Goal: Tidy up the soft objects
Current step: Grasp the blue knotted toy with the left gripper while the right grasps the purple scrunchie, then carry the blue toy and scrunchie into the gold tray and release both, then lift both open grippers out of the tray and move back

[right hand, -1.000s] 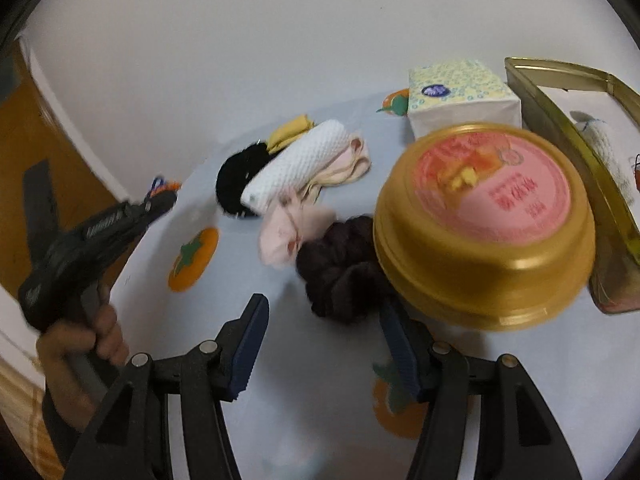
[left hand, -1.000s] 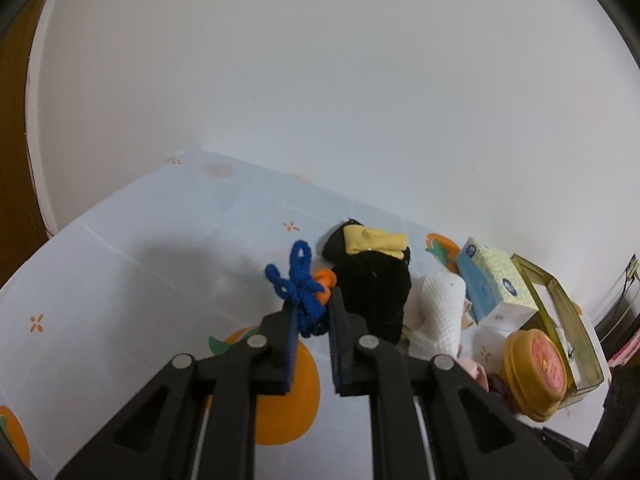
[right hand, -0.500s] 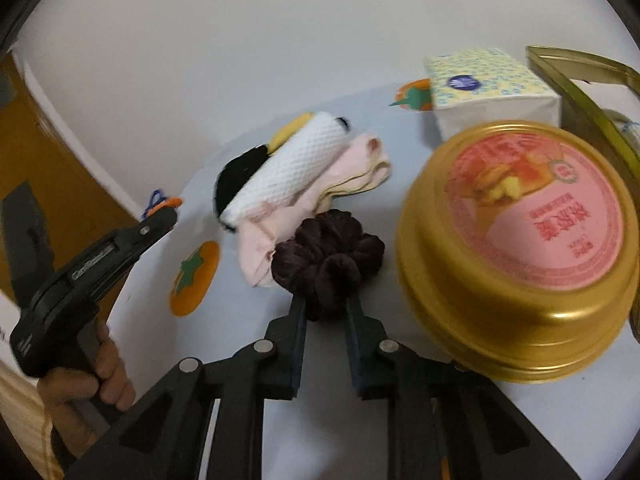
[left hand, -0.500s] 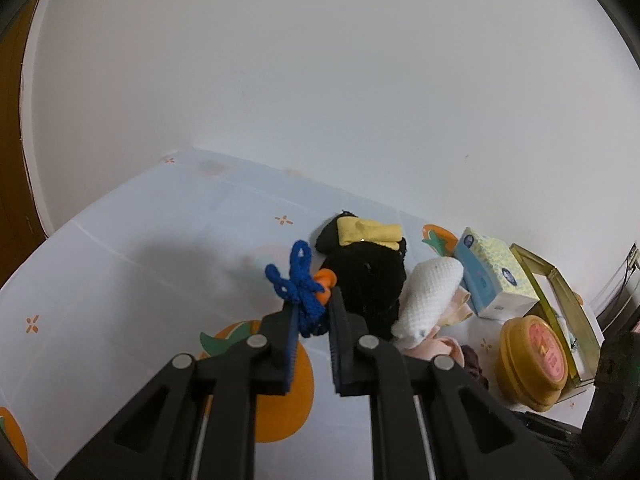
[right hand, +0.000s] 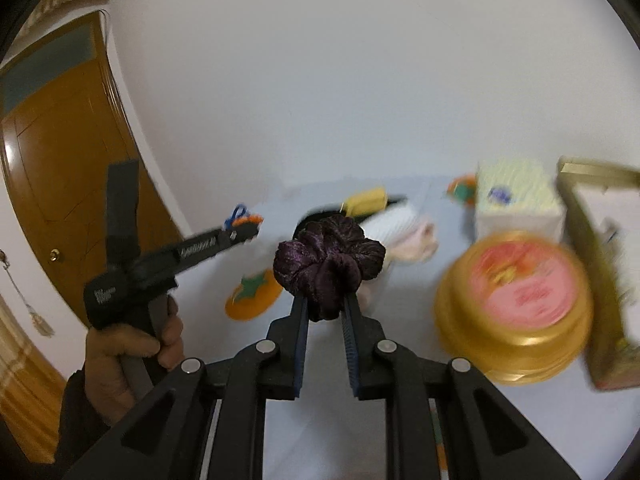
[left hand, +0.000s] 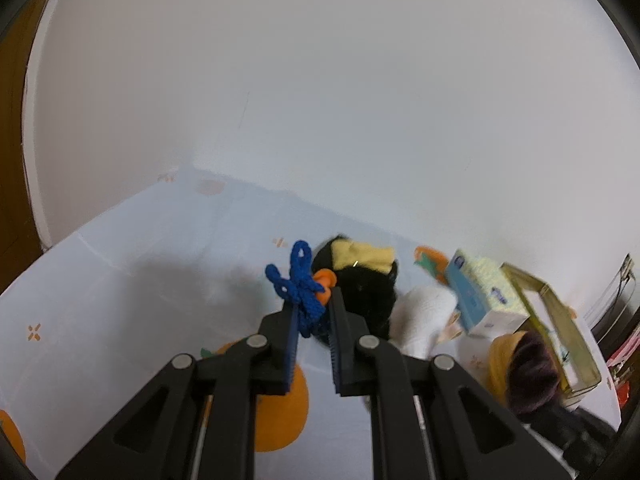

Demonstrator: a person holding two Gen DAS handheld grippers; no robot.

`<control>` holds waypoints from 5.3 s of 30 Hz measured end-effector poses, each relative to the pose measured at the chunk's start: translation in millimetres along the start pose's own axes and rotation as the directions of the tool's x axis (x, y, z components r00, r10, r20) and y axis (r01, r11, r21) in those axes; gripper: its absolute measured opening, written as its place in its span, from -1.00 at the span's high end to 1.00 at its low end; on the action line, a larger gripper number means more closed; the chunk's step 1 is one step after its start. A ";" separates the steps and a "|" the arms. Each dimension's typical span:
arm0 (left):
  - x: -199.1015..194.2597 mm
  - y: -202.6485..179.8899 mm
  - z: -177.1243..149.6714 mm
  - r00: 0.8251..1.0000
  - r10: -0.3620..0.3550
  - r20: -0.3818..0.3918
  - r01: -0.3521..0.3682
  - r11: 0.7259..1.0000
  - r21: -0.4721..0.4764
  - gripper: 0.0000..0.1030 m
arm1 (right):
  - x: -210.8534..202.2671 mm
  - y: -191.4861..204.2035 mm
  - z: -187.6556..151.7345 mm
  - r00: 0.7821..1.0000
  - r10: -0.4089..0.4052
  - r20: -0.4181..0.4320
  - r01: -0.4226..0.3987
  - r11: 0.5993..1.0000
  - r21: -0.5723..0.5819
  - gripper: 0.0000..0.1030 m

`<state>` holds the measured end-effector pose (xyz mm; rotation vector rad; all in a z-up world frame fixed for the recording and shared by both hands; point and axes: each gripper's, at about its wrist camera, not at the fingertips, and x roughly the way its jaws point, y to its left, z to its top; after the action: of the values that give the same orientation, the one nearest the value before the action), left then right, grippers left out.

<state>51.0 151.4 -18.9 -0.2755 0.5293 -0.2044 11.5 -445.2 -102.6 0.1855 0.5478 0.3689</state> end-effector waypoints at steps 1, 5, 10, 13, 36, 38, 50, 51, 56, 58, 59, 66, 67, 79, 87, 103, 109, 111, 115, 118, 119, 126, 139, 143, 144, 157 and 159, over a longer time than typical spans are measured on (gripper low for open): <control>-2.7 -1.3 0.6 1.000 -0.003 0.016 0.003 1.000 0.003 0.79 | -5.3 -2.3 2.0 1.000 -0.016 0.025 0.016 1.000 -0.009 0.64; -12.4 -10.6 0.1 0.996 -0.006 0.091 0.003 0.999 0.035 0.78 | -25.0 -18.2 9.1 0.987 -0.110 0.115 0.116 0.992 -0.045 0.64; -8.4 -22.9 -3.7 0.996 -0.014 0.093 0.010 0.999 0.042 0.78 | -47.1 -45.7 14.9 0.966 -0.186 0.181 0.192 0.981 -0.020 0.64; -6.9 -34.0 -7.2 0.995 -0.010 0.096 0.004 0.998 0.058 0.78 | -59.1 -56.3 17.0 0.956 -0.215 0.201 0.219 0.976 -0.002 0.64; 0.5 -152.2 -34.4 0.986 -0.142 0.085 0.126 0.978 0.165 0.78 | -157.2 -102.2 25.1 0.874 -0.386 0.295 0.381 0.921 0.077 0.64; 3.9 -162.4 -36.2 0.985 -0.156 0.076 0.142 0.975 0.172 0.78 | -163.8 -105.9 24.6 0.860 -0.412 0.300 0.404 0.910 0.092 0.64; 9.1 -234.8 -35.0 0.961 -0.273 0.039 0.256 0.936 0.243 0.78 | -193.1 -124.4 29.6 0.809 -0.503 0.305 0.490 0.863 0.122 0.64; 10.2 -243.6 -36.3 0.958 -0.285 0.034 0.268 0.930 0.253 0.78 | -193.1 -124.6 30.4 0.805 -0.511 0.303 0.499 0.858 0.121 0.64; 21.7 -291.2 -42.9 0.942 -0.336 0.005 0.320 0.900 0.295 0.78 | -188.9 -135.4 35.9 0.797 -0.541 0.270 0.529 0.840 0.120 0.64; 29.7 -305.2 -45.5 0.938 -0.346 -0.016 0.335 0.894 0.297 0.78 | -186.8 -138.2 38.3 0.796 -0.549 0.254 0.539 0.834 0.116 0.64; 34.0 -311.4 -47.1 0.937 -0.349 -0.029 0.341 0.892 0.297 0.78 | -184.9 -141.5 39.6 0.796 -0.553 0.244 0.543 0.832 0.115 0.64; 66.2 -351.4 -62.7 0.935 -0.327 -0.136 0.353 0.892 0.282 0.78 | -171.4 -164.9 43.4 0.817 -0.552 0.169 0.538 0.834 0.124 0.64; 68.8 -354.0 -63.9 0.936 -0.321 -0.147 0.351 0.893 0.284 0.78 | -169.4 -164.1 43.7 0.818 -0.552 0.161 0.539 0.834 0.116 0.64; 90.9 -364.7 -78.8 0.950 -0.224 -0.218 0.289 0.894 0.341 0.78 | -142.3 -191.7 39.9 0.849 -0.522 0.080 0.516 0.853 0.081 0.63; 92.4 -368.0 -81.6 0.958 -0.183 -0.222 0.256 0.894 0.368 0.78 | -134.9 -201.5 36.7 0.856 -0.514 0.064 0.510 0.858 0.070 0.62; 68.2 -348.5 -72.0 0.976 -0.172 -0.134 0.204 0.938 0.279 -0.99 | -157.9 -219.3 32.2 0.853 -0.506 0.126 0.470 0.851 0.233 -0.08; 54.4 -347.4 -74.6 0.980 -0.170 -0.100 0.194 0.927 0.321 -0.99 | -163.1 -213.3 31.0 0.840 -0.519 0.158 0.477 0.846 0.240 -0.19; 49.7 -347.3 -75.0 0.981 -0.173 -0.086 0.192 0.923 0.333 -0.99 | -163.9 -210.5 31.2 0.839 -0.518 0.167 0.476 0.847 0.234 -0.19; 46.1 -345.7 -77.1 0.988 -0.150 -0.044 0.155 0.919 0.363 -0.99 | -163.7 -202.8 31.1 0.821 -0.542 0.182 0.507 0.837 0.205 -0.19; 47.1 -342.5 -78.5 0.988 -0.145 -0.043 0.151 0.917 0.370 -0.99 | -168.2 -196.5 30.6 0.796 -0.564 0.218 0.531 0.825 0.193 -0.19; 46.7 -341.4 -78.9 0.988 -0.146 -0.042 0.151 0.917 0.368 -0.99 | -172.3 -192.9 29.7 0.778 -0.577 0.247 0.545 0.816 0.192 -0.19; 40.0 -338.0 -83.3 0.992 -0.128 0.007 0.114 0.906 0.409 -0.99 | -198.7 -171.1 21.4 0.633 -0.636 0.440 0.611 0.760 0.220 -0.72; 28.4 -331.0 -83.1 0.989 -0.143 0.033 0.115 0.897 0.428 -0.99 | -202.0 -168.9 18.2 0.646 -0.642 0.413 0.604 0.761 0.238 -0.72; 25.1 -327.7 -83.3 0.989 -0.144 0.038 0.114 0.897 0.427 -0.99 | -202.6 -166.8 15.7 0.646 -0.645 0.408 0.603 0.759 0.246 -0.72; 24.7 -327.1 -83.5 0.989 -0.144 0.038 0.114 0.897 0.427 -0.99 | -203.5 -165.8 14.7 0.644 -0.646 0.409 0.603 0.758 0.249 -0.72; 13.3 -302.3 -78.9 0.989 -0.139 0.059 0.103 0.908 0.407 -0.99 | -209.8 -138.1 1.7 0.617 -0.646 0.450 0.609 0.754 0.248 -0.73; 11.6 -297.7 -77.7 0.989 -0.137 0.061 0.100 0.907 0.409 -0.99 | -211.5 -134.1 0.0 0.607 -0.649 0.459 0.613 0.749 0.249 -0.72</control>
<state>-15.7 -148.3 3.6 0.0893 0.3703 -0.4129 -116.5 -650.6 -38.6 0.1345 0.0506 -0.4098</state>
